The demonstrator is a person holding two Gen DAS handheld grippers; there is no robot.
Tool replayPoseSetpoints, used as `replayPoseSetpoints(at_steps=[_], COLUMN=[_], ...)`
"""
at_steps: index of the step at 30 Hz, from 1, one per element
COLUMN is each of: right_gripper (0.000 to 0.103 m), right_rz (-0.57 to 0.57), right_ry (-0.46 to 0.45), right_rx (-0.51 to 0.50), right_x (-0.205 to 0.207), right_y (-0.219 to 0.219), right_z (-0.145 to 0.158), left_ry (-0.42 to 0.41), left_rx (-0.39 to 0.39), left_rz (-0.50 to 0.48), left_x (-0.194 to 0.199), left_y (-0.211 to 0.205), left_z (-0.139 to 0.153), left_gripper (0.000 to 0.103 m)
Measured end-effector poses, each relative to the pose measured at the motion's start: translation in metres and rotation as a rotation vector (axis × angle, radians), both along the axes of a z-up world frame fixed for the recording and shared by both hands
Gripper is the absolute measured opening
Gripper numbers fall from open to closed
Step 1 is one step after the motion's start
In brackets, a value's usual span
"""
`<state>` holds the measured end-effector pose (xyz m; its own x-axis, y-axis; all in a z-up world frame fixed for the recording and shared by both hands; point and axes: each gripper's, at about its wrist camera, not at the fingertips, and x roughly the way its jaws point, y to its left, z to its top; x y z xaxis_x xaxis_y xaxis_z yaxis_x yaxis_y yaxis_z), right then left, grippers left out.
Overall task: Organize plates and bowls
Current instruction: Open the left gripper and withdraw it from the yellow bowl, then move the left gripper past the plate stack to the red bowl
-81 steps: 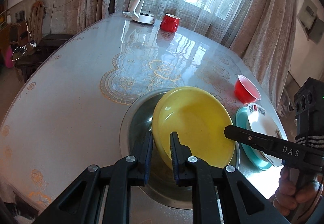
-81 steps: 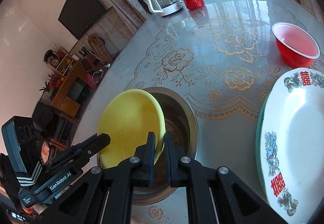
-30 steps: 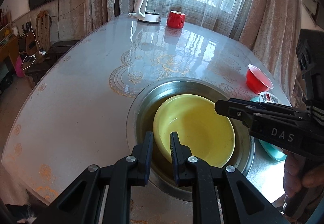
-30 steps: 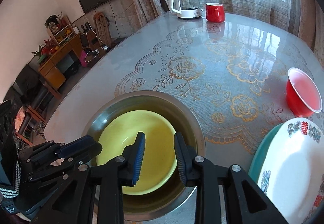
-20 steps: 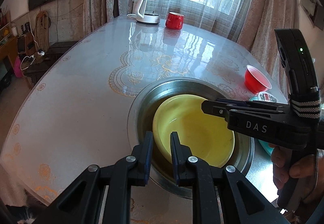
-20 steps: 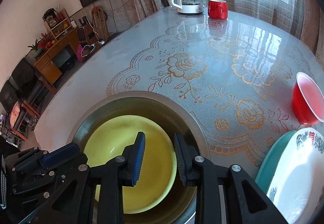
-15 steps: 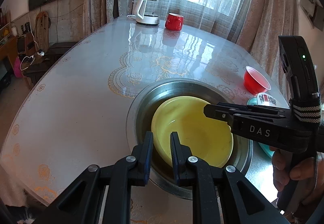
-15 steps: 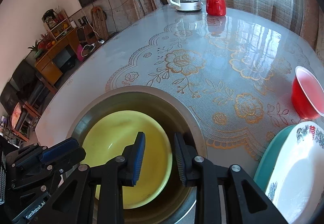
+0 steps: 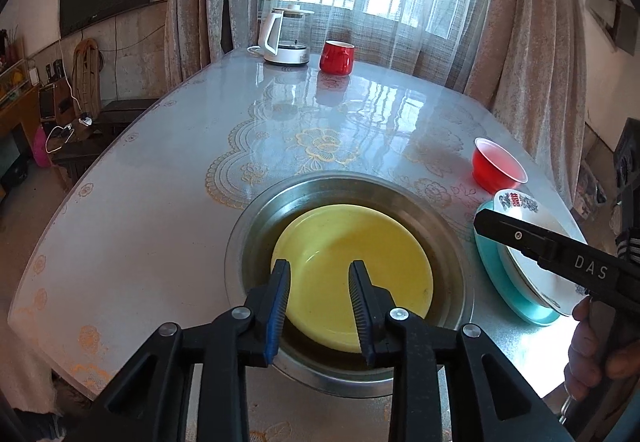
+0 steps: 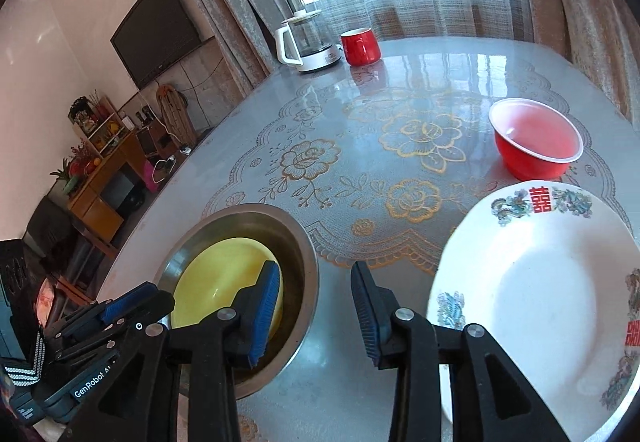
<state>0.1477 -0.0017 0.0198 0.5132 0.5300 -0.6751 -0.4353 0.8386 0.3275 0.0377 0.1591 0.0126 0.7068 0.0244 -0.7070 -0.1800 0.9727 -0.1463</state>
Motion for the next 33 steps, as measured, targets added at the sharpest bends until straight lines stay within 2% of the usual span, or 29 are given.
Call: replayPoseSetpoints(at_steps=[4,13,24,33], right_gripper=[0.04,0.041,0.041,0.041], right_rz=[-0.046,-0.17,-0.329,-0.414], right_ry=[-0.024,-0.019,-0.02,0.007], right_rx=[-0.015,-0.01,0.013,0.019], right_x=[-0.009,-0.016,-0.019,-0.018], right_y=[-0.022,-0.074,-0.143,-0.177], right_z=[0.002,0.0,0.004,-0.005], left_ry=[-0.006,-0.015,-0.004,0.02], left_rx=[0.026,0.079,0.103,0.115], left_rz=[-0.046,-0.153,-0.257,-0.318], left_x=[0.004,0.012,0.026,0.037], left_y=[-0.023,-0.073,-0.115,-0.143], left_z=[0.004,0.007,0.009,0.004], left_gripper=[0.034,0.036,0.039,0.044])
